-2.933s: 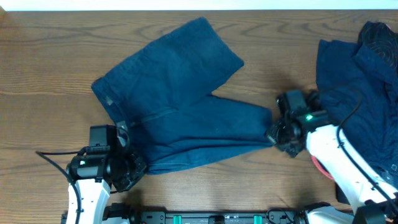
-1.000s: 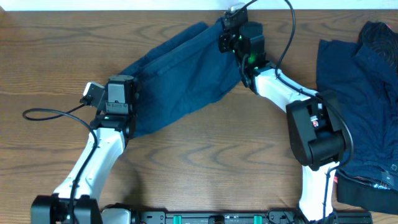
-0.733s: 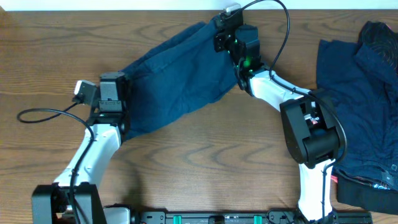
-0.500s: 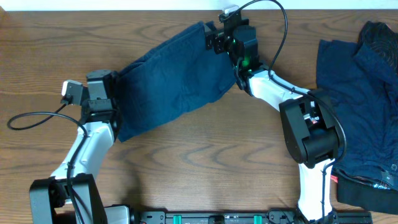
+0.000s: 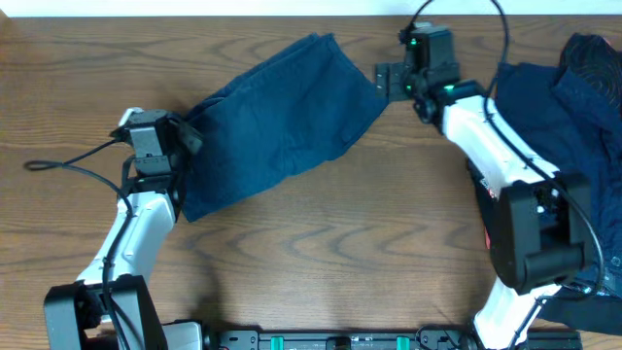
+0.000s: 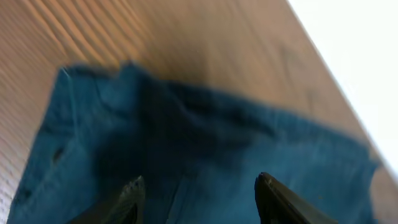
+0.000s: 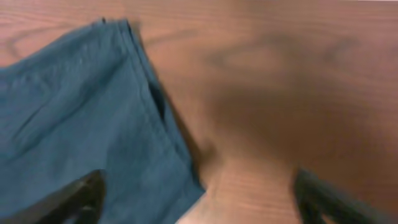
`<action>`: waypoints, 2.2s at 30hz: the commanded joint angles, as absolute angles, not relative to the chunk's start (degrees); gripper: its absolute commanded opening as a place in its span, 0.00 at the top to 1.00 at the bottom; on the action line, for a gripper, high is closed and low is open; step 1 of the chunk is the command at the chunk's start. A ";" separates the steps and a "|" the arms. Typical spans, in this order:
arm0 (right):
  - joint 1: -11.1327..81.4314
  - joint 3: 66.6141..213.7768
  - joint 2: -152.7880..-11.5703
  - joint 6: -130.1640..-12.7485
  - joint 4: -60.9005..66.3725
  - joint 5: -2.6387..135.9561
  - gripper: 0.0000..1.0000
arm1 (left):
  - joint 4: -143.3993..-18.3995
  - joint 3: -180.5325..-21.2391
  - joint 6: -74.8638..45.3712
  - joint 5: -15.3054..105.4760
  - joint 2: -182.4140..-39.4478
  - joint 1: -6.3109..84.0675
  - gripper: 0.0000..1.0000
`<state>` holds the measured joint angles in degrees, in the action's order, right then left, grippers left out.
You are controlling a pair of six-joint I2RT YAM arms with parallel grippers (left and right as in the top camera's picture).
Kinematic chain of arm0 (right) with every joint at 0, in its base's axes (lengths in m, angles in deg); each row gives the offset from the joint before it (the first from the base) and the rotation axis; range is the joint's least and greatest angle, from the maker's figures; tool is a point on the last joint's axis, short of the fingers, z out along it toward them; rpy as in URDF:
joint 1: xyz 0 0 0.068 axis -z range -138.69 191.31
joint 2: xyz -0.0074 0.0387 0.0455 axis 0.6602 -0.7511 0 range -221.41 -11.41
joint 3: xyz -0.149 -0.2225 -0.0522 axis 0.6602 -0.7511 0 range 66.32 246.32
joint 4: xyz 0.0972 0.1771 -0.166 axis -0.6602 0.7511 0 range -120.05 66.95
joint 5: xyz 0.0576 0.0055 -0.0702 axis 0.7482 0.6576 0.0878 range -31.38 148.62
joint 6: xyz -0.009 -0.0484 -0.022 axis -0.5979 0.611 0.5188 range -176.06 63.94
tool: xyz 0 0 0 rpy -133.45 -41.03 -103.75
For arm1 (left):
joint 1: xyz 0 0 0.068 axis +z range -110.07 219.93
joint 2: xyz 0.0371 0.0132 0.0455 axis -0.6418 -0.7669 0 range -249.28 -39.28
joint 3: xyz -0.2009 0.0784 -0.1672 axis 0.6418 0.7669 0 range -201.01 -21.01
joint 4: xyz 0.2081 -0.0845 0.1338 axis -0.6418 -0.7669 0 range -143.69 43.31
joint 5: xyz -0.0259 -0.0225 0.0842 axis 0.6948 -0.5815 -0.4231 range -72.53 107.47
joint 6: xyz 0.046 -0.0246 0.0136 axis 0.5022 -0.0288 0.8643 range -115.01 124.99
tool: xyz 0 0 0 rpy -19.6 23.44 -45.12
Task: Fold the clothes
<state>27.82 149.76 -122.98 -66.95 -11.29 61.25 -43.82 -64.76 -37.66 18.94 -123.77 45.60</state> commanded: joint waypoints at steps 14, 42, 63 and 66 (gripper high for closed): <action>26.66 149.78 -134.45 -69.77 -8.88 73.71 0.25 | -40.17 -64.41 -26.08 19.40 -133.00 44.88 0.41; 31.09 149.78 -130.76 -84.37 19.29 61.49 0.99 | -60.61 -64.41 -25.58 23.75 -134.74 44.88 0.55; 33.11 149.89 -124.75 -86.01 24.73 52.83 0.53 | -63.25 -64.49 -19.68 27.08 -115.18 44.88 0.49; 33.15 149.89 -124.75 -86.01 26.13 52.59 0.53 | -62.31 -64.47 -19.65 27.03 -116.49 44.88 0.42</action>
